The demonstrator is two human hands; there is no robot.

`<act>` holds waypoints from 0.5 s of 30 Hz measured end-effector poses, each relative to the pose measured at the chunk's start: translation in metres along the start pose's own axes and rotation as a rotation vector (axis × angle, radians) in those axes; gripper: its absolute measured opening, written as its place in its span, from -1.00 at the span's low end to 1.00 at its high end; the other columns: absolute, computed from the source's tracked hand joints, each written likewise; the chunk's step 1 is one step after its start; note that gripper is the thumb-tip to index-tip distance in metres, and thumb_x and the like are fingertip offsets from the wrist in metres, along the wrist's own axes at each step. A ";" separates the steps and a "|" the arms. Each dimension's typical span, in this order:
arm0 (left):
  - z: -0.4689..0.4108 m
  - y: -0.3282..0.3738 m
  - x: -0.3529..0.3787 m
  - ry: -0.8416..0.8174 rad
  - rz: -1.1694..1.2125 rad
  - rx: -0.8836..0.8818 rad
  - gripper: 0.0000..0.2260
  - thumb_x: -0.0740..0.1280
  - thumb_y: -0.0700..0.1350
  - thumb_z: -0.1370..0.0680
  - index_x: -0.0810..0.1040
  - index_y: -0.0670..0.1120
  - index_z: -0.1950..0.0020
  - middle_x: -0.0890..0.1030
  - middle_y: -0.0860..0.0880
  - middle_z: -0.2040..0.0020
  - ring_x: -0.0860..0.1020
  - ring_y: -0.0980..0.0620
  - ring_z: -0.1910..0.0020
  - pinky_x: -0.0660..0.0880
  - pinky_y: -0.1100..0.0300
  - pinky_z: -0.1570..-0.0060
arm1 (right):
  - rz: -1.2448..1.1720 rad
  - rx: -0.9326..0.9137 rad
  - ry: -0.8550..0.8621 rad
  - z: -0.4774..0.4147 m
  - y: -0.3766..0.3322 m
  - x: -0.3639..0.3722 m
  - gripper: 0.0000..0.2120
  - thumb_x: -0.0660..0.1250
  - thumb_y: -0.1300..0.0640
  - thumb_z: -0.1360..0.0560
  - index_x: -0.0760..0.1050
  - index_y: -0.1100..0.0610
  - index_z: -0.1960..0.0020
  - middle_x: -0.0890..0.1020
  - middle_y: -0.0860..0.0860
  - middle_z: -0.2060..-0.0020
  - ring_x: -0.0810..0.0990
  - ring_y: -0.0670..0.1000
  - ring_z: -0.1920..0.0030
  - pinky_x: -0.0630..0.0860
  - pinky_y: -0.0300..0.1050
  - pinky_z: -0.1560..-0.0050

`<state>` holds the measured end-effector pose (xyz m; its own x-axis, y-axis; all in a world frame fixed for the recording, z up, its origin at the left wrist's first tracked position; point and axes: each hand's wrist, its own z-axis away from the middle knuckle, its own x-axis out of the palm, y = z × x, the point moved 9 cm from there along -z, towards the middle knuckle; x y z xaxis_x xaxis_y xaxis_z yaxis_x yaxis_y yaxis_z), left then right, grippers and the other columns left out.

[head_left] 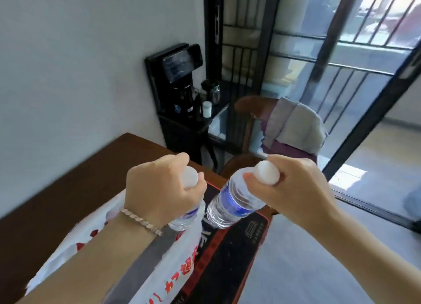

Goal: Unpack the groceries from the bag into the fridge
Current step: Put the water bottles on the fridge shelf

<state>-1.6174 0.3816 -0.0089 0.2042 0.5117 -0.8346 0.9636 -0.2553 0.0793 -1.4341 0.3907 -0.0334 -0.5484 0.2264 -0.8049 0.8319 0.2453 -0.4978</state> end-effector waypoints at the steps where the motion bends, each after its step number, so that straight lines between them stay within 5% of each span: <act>1: -0.008 0.027 0.005 -0.029 0.012 0.041 -0.70 0.17 0.15 -0.34 0.12 0.01 0.40 0.14 0.09 0.52 0.13 0.07 0.56 -0.14 0.43 0.44 | 0.018 0.032 0.035 0.008 0.022 -0.019 -0.53 0.20 -0.37 -0.23 0.48 0.06 0.34 0.56 -0.10 0.46 0.55 -0.03 0.38 0.54 -0.12 0.37; 6: -0.032 0.188 0.034 -0.096 0.093 0.237 -0.66 0.16 0.19 -0.28 0.12 -0.01 0.43 0.04 0.04 0.57 0.22 -0.01 0.63 -0.05 0.41 0.48 | 0.160 0.179 0.162 0.074 0.131 -0.129 -0.58 0.32 -0.25 -0.26 0.19 -0.05 0.52 0.26 -0.19 0.63 0.27 -0.19 0.56 0.14 -0.40 0.49; 9: -0.039 0.302 0.050 -0.088 0.137 0.344 -0.63 0.17 0.19 -0.27 0.07 -0.01 0.46 0.07 0.05 0.58 0.34 -0.03 0.64 -0.05 0.41 0.48 | 0.176 0.309 0.245 0.126 0.210 -0.197 -0.49 0.41 -0.16 -0.25 0.11 0.00 0.56 0.26 -0.09 0.69 0.19 -0.16 0.59 0.29 -0.33 0.52; 11: -0.040 0.381 0.061 -0.136 0.160 0.427 -0.60 0.19 0.21 -0.32 0.09 -0.01 0.46 0.20 0.04 0.55 0.46 -0.02 0.50 0.05 0.31 0.52 | 0.217 0.395 0.296 0.164 0.259 -0.242 -0.46 0.43 -0.12 -0.26 0.10 0.03 0.55 0.25 -0.05 0.68 0.17 -0.15 0.59 0.34 -0.35 0.43; 13: -0.035 0.458 0.080 -0.212 0.160 0.521 -0.62 0.09 0.28 -0.38 0.31 -0.03 0.35 0.50 0.02 0.35 0.56 0.01 0.21 0.25 0.25 0.33 | 0.252 0.507 0.290 0.204 0.307 -0.283 -0.47 0.41 -0.15 -0.31 0.13 0.06 0.51 0.25 -0.04 0.61 0.21 -0.11 0.54 0.32 -0.29 0.42; 15: -0.028 0.540 0.090 -0.268 0.177 0.646 -0.60 0.06 0.31 -0.41 0.36 -0.01 0.23 0.60 0.01 0.16 0.56 0.00 0.07 0.31 0.24 0.21 | 0.296 0.580 0.302 0.245 0.352 -0.325 -0.47 0.36 -0.24 -0.29 0.15 0.07 0.49 0.26 -0.04 0.58 0.27 -0.04 0.49 0.25 -0.26 0.47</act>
<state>-1.0735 0.3125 -0.0262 0.2186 0.2205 -0.9506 0.6086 -0.7923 -0.0438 -0.9423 0.1731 -0.0264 -0.2221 0.4775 -0.8501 0.8145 -0.3884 -0.4310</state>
